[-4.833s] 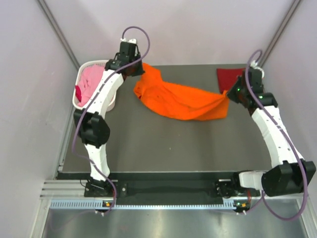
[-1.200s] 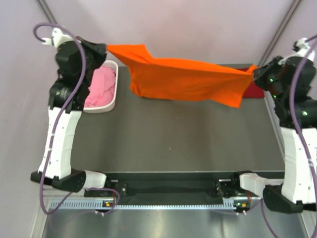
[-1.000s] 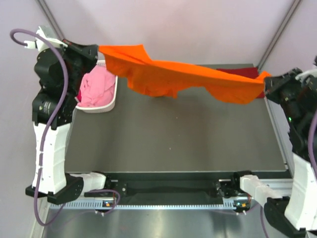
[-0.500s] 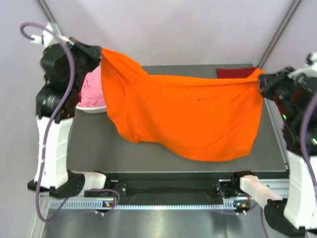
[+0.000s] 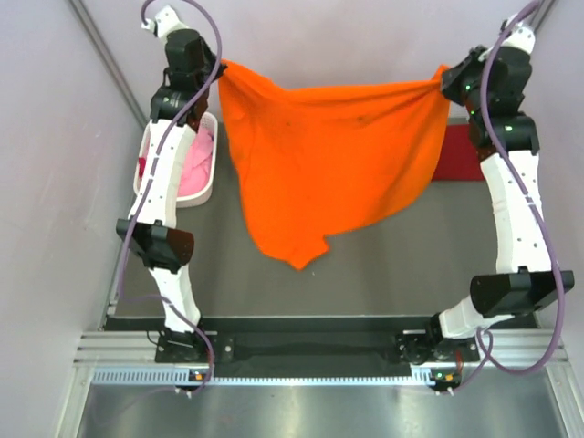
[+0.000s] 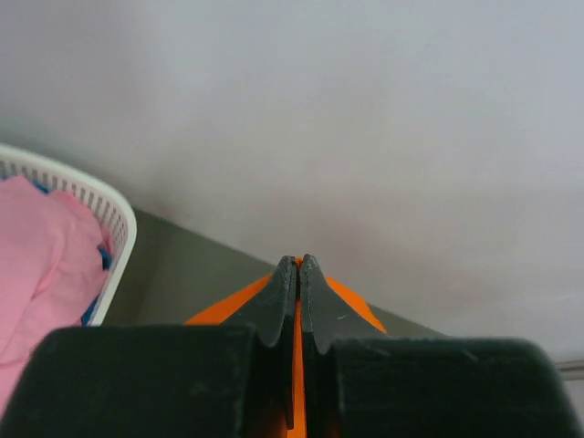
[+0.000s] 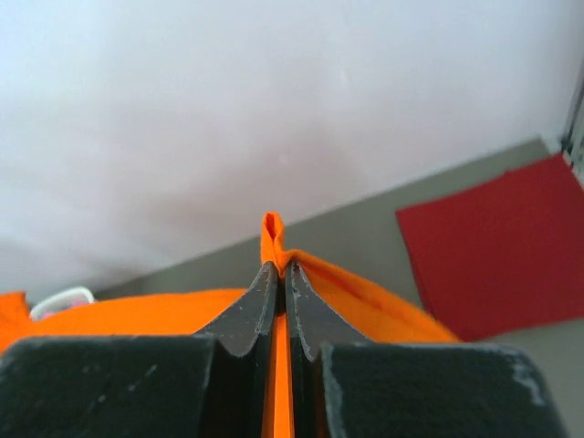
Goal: Fold and stack the t-shirts
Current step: Flatten the tshirt out, then fold the tshirt
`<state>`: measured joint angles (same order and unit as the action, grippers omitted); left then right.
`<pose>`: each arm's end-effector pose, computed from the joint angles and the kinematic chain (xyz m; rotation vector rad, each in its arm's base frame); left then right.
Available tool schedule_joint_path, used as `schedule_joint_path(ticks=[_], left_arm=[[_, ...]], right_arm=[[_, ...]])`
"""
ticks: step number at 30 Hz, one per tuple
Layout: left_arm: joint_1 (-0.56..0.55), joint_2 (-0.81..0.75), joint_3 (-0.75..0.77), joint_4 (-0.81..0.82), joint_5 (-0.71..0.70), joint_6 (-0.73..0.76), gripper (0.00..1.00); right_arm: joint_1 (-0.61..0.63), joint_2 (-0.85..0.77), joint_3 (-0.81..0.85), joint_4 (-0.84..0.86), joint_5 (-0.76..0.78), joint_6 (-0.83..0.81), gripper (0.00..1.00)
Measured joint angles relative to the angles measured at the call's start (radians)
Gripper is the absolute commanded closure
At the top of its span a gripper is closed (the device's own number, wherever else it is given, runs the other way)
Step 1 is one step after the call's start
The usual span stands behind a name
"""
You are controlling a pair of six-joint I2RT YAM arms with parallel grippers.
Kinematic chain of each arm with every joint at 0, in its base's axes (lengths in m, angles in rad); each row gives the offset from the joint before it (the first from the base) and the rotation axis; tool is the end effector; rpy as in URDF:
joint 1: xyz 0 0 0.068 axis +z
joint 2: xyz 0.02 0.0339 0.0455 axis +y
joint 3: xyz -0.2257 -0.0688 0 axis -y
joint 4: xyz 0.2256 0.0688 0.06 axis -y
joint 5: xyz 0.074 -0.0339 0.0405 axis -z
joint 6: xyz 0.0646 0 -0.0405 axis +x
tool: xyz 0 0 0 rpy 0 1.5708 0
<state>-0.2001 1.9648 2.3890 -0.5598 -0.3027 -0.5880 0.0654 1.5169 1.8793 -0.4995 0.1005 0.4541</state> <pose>0.4174 -0.0650 0.4511 -0.5485 1.6208 -0.3295 0.3342 0.0154 0.4561 0.4049 1.6679 0.3005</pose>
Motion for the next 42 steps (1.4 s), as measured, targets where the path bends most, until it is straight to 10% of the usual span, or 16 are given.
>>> schedule_joint_path(ticks=[6,17,24,42], left_arm=[[0.0,-0.231,-0.172,0.113,0.03,0.026,1.0],[-0.025,-1.04,-1.135,0.216,0.183,-0.101,1.0],[-0.026,-1.281,-1.601,-0.039,0.203,-0.192,1.0],[-0.028,-1.36,-1.712,-0.172,0.126,-0.292,1.0]], right_arm=[[-0.037,-0.069,0.023,0.005,0.008,-0.029,1.0],[-0.044,-0.537,-0.671,-0.022,0.066,-0.061,1.0],[-0.045,-0.678,-1.033,-0.15,0.021,-0.014,1.0],[-0.045,-0.803,-1.22,-0.29,-0.004,0.285,1.0]])
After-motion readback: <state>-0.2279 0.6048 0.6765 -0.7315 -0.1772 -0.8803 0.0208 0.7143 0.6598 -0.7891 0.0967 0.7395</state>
